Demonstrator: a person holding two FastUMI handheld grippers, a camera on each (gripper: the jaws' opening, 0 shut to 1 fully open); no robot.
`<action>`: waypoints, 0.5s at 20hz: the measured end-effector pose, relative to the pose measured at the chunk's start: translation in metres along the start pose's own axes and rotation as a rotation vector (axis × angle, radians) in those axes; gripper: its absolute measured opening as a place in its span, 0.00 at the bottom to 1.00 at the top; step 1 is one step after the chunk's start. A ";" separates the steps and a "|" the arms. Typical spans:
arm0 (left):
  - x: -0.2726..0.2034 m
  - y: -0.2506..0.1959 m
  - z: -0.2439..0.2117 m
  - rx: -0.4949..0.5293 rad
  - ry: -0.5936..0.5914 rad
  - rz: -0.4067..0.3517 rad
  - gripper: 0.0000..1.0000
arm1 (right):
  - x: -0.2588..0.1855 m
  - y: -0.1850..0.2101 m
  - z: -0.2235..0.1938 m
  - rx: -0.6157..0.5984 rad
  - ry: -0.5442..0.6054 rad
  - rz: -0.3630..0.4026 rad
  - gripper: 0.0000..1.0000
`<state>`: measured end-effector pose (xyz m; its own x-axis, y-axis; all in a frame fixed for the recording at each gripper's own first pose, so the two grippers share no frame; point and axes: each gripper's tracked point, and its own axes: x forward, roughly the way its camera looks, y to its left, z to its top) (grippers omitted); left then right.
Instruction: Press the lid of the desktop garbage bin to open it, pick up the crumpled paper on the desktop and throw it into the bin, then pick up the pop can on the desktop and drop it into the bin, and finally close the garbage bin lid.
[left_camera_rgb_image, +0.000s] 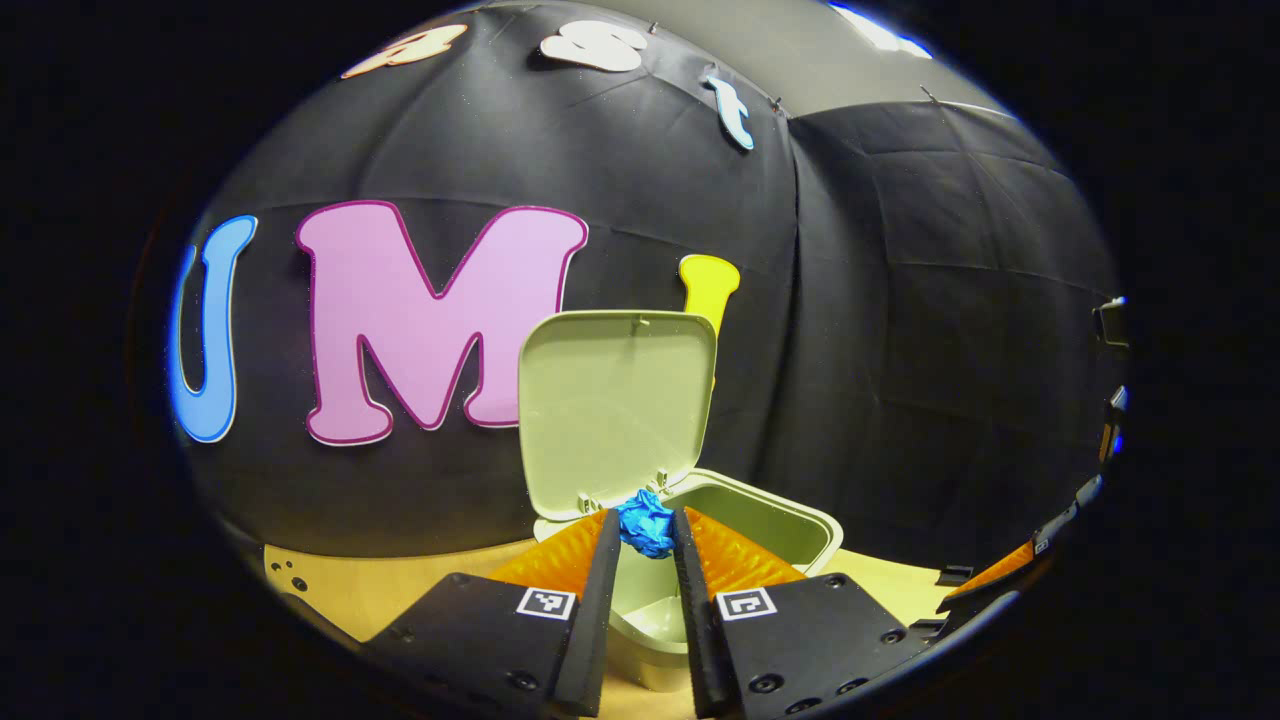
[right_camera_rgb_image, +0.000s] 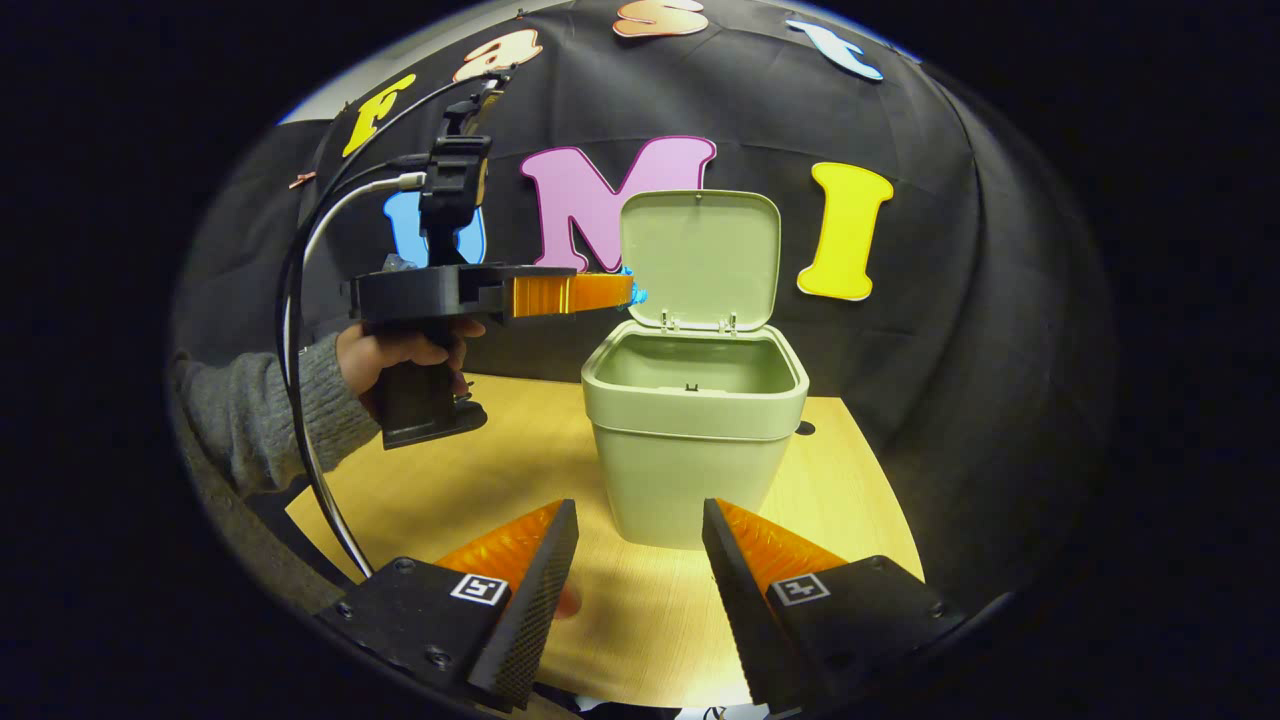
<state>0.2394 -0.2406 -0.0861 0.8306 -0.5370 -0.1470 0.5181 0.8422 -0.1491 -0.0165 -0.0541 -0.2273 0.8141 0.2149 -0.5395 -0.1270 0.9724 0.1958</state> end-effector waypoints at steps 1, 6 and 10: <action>0.003 -0.001 -0.004 -0.004 0.012 -0.003 0.37 | -0.001 -0.003 -0.001 0.000 0.002 -0.004 0.80; 0.014 -0.011 -0.019 0.002 0.053 -0.010 0.38 | -0.009 -0.018 -0.003 0.017 0.004 -0.024 0.80; 0.018 -0.015 -0.024 0.023 0.065 -0.014 0.41 | -0.010 -0.024 -0.005 0.027 0.007 -0.030 0.79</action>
<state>0.2417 -0.2638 -0.1096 0.8085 -0.5502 -0.2087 0.5350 0.8350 -0.1287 -0.0243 -0.0795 -0.2310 0.8131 0.1864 -0.5514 -0.0871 0.9757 0.2013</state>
